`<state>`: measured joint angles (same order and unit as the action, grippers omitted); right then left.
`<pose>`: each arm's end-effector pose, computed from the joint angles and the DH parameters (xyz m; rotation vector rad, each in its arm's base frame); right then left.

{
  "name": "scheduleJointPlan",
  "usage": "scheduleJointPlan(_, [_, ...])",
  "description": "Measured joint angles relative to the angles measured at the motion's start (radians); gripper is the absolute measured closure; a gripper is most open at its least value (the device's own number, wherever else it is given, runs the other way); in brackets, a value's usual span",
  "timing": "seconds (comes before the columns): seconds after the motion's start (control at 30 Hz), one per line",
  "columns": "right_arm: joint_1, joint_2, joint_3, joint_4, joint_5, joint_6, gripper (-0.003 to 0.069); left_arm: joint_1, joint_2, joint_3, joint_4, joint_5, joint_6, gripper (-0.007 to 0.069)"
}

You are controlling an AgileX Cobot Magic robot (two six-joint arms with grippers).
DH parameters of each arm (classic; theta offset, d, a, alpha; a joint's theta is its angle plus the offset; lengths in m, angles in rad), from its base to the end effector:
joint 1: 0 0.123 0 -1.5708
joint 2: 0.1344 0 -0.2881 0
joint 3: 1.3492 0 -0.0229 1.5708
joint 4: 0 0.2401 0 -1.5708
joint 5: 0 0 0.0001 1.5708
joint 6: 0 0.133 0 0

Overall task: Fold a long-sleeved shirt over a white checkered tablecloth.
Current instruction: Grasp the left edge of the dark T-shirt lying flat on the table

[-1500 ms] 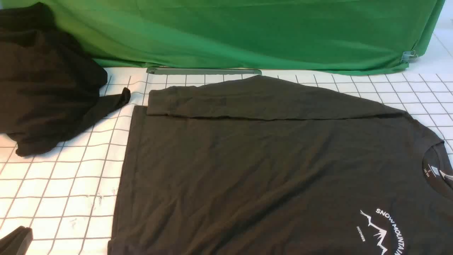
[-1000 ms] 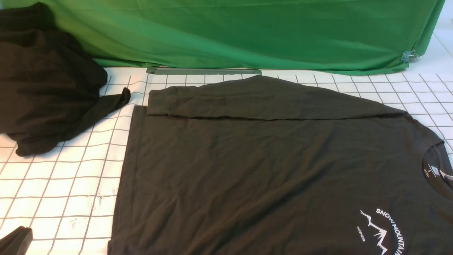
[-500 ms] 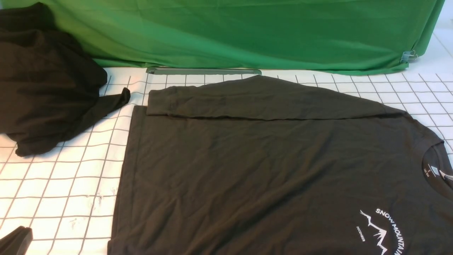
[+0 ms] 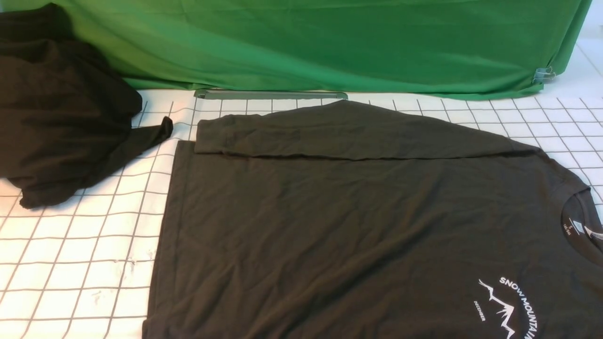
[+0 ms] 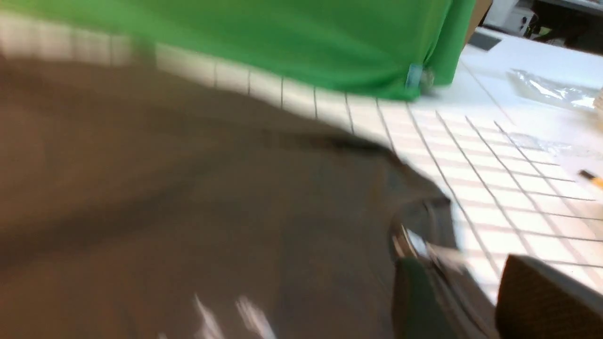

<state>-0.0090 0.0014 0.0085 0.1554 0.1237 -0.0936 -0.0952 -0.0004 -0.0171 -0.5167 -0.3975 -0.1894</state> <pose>0.0850 0.0018 0.1973 0.0415 1.6155 0.0553 0.0703 0.0188 0.2666 -0.4888 1.0334 -0.5762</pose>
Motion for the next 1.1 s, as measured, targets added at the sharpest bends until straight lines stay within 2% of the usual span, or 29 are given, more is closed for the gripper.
scheduleJointPlan(0.07, [0.000, 0.000, 0.000, 0.071, -0.093, 0.147, 0.0417, 0.000, 0.003, -0.077, 0.066, 0.023, -0.112, 0.0622])
scheduleJointPlan(0.13, [0.000, 0.000, 0.000, 0.092, -0.137, 0.225, 0.0417, 0.000, 0.020, -0.144, 0.126, 0.090, -0.151, 0.0622])
scheduleJointPlan(0.2, [0.000, 0.000, 0.000, 0.121, -0.241, 0.413, 0.0417, 0.000, 0.121, -0.380, 0.228, 0.369, -0.210, 0.0622])
scheduleJointPlan(0.23, [0.000, 0.000, 0.000, 0.125, -0.269, 0.450, 0.0417, 0.000, 0.182, -0.467, 0.238, 0.504, -0.216, 0.0622])
scheduleJointPlan(0.27, [0.000, 0.000, 0.000, 0.126, -0.269, 0.455, 0.0417, 0.000, 0.208, -0.501, 0.240, 0.559, -0.216, 0.0622])
scheduleJointPlan(0.3, [0.000, 0.000, 0.000, 0.129, -0.314, 0.488, 0.0417, 0.000, 0.314, -0.615, 0.236, 0.778, -0.185, 0.0622])
scheduleJointPlan(0.33, [0.000, 0.000, 0.000, 0.130, -0.319, 0.488, 0.0417, 0.000, 0.362, -0.661, 0.230, 0.804, -0.168, 0.0622])
scheduleJointPlan(0.4, [0.000, 0.000, 0.000, 0.134, -0.391, 0.510, 0.0417, 0.000, 0.588, -0.838, 0.169, 1.162, -0.003, 0.0622])
scheduleJointPlan(0.43, [0.000, 0.000, 0.000, 0.134, -0.427, 0.524, 0.0417, 0.000, 0.681, -0.887, 0.140, 1.276, 0.055, 0.0622])
scheduleJointPlan(0.57, [0.003, 0.000, -0.006, 0.117, -0.478, 0.602, 0.0422, 0.000, 0.837, -0.915, 0.096, 1.417, 0.189, 0.0622])
scheduleJointPlan(0.6, [0.025, 0.000, -0.064, 0.033, -0.351, 0.645, 0.0450, 0.000, 0.917, -0.891, 0.086, 1.440, 0.235, 0.0622])
scheduleJointPlan(0.63, [0.029, 0.001, -0.075, 0.020, -0.351, 0.645, 0.0455, 0.000, 0.933, -0.881, 0.085, 1.441, 0.243, 0.0622])
scheduleJointPlan(0.67, [0.074, 0.021, -0.176, -0.079, -0.160, 0.643, 0.0505, -0.007, 0.990, -0.835, 0.087, 1.437, 0.256, 0.0622])
scheduleJointPlan(0.7, [0.074, 0.025, -0.190, -0.079, -0.138, 0.639, 0.0513, -0.010, 0.995, -0.828, 0.088, 1.436, 0.259, 0.0623])
scheduleJointPlan(0.73, [0.132, 0.084, -0.322, -0.125, 0.037, 0.573, 0.0587, -0.051, 1.033, -0.764, 0.101, 1.422, 0.266, 0.0624])
scheduleJointPlan(0.77, [0.146, 0.101, -0.351, -0.130, 0.099, 0.553, 0.0602, -0.058, 1.033, -0.764, 0.103, 1.422, 0.266, 0.0624])
scheduleJointPlan(0.83, [0.232, 0.219, -0.488, -0.149, 0.289, 0.457, 0.0641, -0.154, 1.061, -0.685, 0.134, 1.378, 0.241, 0.0626])
scheduleJointPlan(0.87, [0.249, 0.242, -0.525, -0.150, 0.324, 0.442, 0.0645, -0.175, 1.065, -0.674, 0.145, 1.372, 0.231, 0.0627])
scheduleJointPlan(0.93, [0.356, 0.404, -0.648, -0.155, 0.526, 0.358, 0.0651, -0.327, 1.094, -0.623, 0.248, 1.350, 0.110, 0.0629])
scheduleJointPlan(0.97, [0.371, 0.427, -0.661, -0.161, 0.537, 0.353, 0.0651, -0.337, 1.096, -0.621, 0.256, 1.350, 0.100, 0.0629])
scheduleJointPlan(1.0, [0.430, 0.515, -0.691, -0.161, 0.618, 0.316, 0.0651, -0.417, 1.115, -0.611, 0.337, 1.370, 0.023, 0.0629])
scheduleJointPlan(1.03, [0.437, 0.525, -0.695, -0.161, 0.633, 0.313, 0.0651, -0.417, 1.118, -0.611, 0.347, 1.370, 0.014, 0.0629])
scheduleJointPlan(1.1, [0.523, 0.632, -0.702, -0.155, 0.689, 0.297, 0.0651, -0.493, 1.146, -0.608, 0.428, 1.385, -0.050, 0.0627])
